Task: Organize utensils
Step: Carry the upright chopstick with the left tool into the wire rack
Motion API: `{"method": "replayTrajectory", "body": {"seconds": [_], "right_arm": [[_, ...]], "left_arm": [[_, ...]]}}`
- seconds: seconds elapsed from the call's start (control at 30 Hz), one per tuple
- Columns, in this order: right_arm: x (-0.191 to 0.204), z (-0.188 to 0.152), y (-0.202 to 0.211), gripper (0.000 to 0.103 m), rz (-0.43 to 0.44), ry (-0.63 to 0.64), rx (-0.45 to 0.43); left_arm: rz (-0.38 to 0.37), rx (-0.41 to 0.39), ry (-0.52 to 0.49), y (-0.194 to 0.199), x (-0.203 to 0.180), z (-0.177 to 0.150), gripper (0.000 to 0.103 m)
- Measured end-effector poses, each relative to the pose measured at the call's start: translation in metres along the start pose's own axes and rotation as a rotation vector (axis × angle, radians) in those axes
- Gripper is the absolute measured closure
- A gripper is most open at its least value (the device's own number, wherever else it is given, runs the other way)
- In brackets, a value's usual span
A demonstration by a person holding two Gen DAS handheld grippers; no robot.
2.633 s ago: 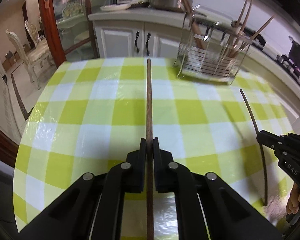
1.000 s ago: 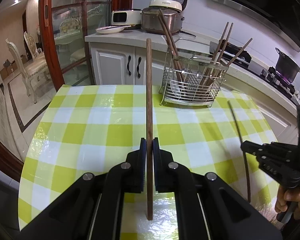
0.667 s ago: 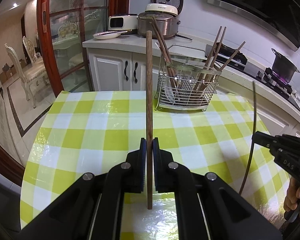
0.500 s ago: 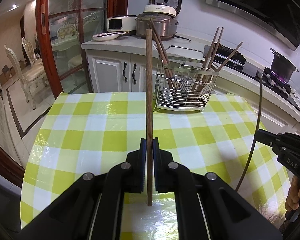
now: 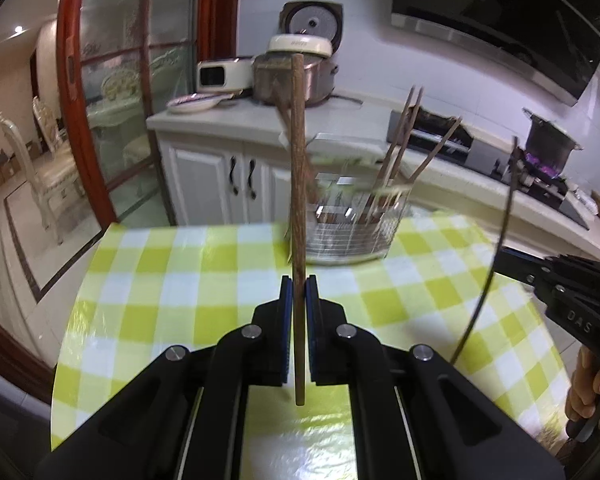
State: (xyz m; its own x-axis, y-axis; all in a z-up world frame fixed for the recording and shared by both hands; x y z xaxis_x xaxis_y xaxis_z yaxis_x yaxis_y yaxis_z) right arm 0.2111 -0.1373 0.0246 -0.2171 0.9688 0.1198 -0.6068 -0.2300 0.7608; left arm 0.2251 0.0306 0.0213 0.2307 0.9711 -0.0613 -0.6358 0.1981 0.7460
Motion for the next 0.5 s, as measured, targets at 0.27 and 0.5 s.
{"method": "replayTrajectory", "body": {"seconds": [0.27, 0.5], "right_arm": [[-0.001, 0.071, 0.024, 0.096, -0.015, 0.017, -0.096], [-0.005, 0.129, 0.036, 0.096, -0.028, 0.015, -0.183]], "left_arm": [[-0.013, -0.081, -0.033, 0.018, -0.01, 0.061, 0.096], [-0.035, -0.162, -0.047, 0.028, -0.022, 0.118, 0.096]]}}
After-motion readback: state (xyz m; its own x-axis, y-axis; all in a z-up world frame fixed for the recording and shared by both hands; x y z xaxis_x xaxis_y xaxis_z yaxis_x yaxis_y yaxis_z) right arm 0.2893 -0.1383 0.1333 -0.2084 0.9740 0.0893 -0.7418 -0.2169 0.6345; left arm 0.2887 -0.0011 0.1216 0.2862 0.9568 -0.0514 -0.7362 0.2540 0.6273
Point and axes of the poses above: each gripper's, at about its wrist camera, not at the fingertips, and y roughly against the way its jaws point, x to its left, z to its top, the point moved 3 cm from there along -y, roughly the way its jaws point, and after that the axes turned 10 degrees about x, right-handed, at the moved point
